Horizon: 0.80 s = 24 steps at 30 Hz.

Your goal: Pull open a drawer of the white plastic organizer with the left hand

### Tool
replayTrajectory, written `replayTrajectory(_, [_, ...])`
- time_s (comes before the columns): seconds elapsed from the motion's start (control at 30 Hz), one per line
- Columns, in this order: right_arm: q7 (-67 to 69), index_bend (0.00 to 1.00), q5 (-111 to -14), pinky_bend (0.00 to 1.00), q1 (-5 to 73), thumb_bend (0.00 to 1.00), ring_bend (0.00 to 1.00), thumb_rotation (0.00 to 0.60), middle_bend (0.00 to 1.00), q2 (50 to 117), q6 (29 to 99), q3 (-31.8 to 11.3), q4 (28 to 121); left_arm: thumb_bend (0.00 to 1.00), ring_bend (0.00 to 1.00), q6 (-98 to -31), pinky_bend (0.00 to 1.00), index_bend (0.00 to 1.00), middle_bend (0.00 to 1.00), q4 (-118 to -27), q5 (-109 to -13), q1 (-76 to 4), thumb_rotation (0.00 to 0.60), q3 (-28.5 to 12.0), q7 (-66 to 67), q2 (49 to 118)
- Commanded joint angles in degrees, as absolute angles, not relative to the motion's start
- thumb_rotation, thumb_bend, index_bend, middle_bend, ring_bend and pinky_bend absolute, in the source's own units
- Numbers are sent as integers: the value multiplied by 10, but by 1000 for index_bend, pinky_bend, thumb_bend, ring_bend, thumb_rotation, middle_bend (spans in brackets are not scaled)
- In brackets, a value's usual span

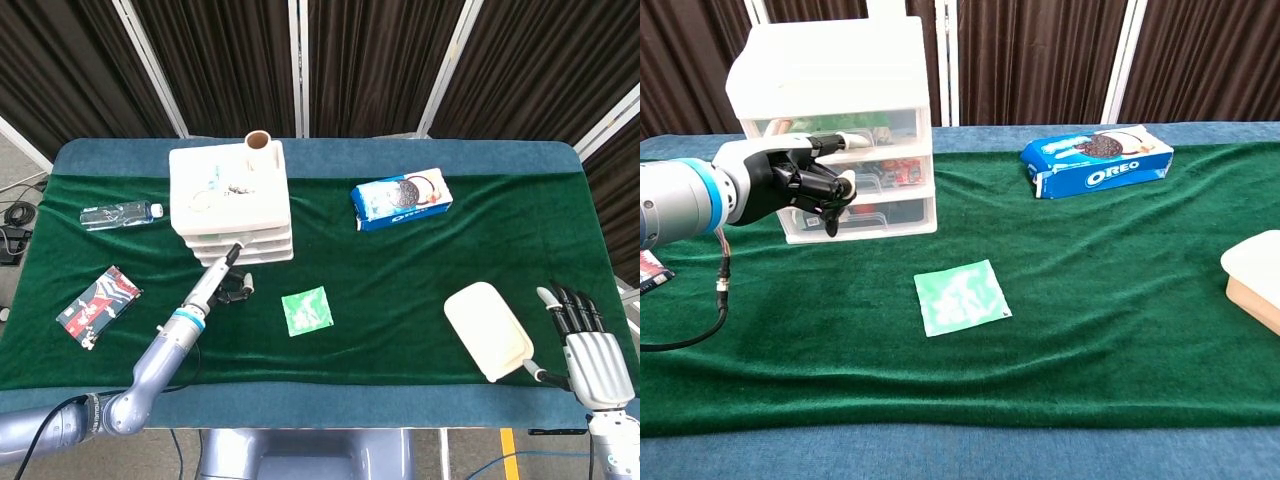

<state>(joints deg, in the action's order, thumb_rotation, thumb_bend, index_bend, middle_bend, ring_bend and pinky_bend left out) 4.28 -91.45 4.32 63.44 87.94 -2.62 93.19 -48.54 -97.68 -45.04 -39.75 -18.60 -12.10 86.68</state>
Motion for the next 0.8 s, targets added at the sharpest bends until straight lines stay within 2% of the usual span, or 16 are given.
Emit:
replayTrajectory(0.03, [42, 21, -915, 0, 43, 18, 0, 600, 0, 635, 880, -26, 932, 752, 694, -481, 586, 11, 829, -980, -453, -398, 600, -184, -122, 865])
replayTrajectory(0.3, [41, 21, -915, 0, 43, 18, 0, 600, 0, 634, 880, -26, 933, 753, 694, -480, 586, 83, 829, -993, -471, -392, 600, -178, -127, 859])
replayTrajectory(0.8, [35, 21, -917, 0, 43, 18, 0, 600, 0, 636, 880, -24, 934, 752, 694, -475, 586, 99, 829, -1001, -514, -371, 600, -163, -156, 849])
